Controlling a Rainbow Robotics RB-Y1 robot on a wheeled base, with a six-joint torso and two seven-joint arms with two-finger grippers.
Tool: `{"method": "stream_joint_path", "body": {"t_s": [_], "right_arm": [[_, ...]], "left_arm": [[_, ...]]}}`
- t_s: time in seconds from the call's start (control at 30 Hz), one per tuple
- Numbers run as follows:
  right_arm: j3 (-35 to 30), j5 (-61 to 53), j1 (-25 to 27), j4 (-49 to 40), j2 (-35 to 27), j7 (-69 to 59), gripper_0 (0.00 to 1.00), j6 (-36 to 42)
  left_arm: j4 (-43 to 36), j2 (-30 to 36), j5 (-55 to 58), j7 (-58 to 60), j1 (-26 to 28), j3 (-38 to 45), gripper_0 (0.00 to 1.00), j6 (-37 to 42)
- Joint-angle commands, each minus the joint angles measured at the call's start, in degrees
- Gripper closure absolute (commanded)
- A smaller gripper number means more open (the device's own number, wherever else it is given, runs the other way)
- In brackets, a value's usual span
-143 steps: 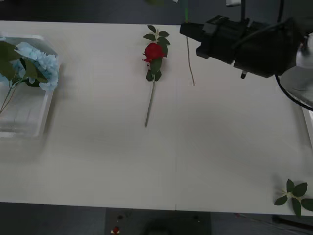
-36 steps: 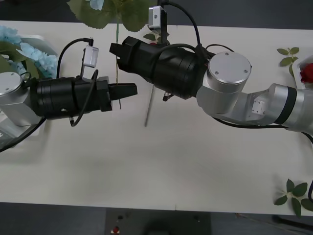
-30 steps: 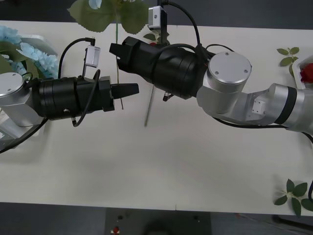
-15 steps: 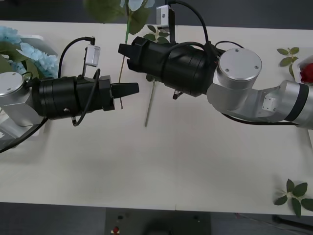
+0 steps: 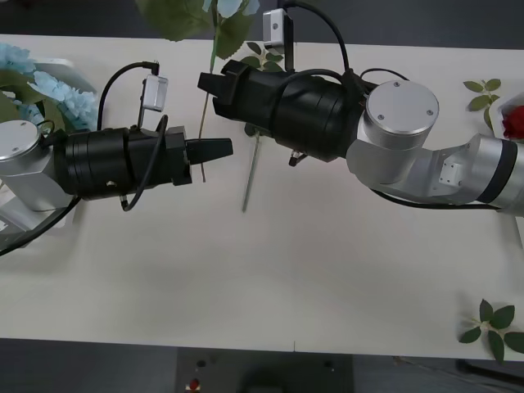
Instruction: Put the red flowers into the right box and the blue flowers into the left box
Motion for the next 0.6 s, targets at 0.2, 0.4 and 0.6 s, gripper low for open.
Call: {"method": "stream_joint_path", "body": {"t_s": [0.2, 0.4, 0.6], "right_arm": [[-1.9, 1.1, -1.4, -1.2, -2.8, -2.6, 1.0, -0.2], [-1.8, 1.4, -1.3, -1.2, -2.8, -2.7, 0.7, -0.2], [-1.8, 2.3, -1.4, -1.2, -2.8, -2.0, 0.0, -0.2]], "left_arm": [[-1.4, 1.0, 0.7, -3.3, -1.9, 0.6, 1.0, -0.2], [-1.4, 1.0, 0.8, -3.3, -1.8, 0.7, 1.0, -0.2], [-1.4, 1.8, 1.3, -3.5, -1.8, 1.0, 1.0, -0.1]]}}
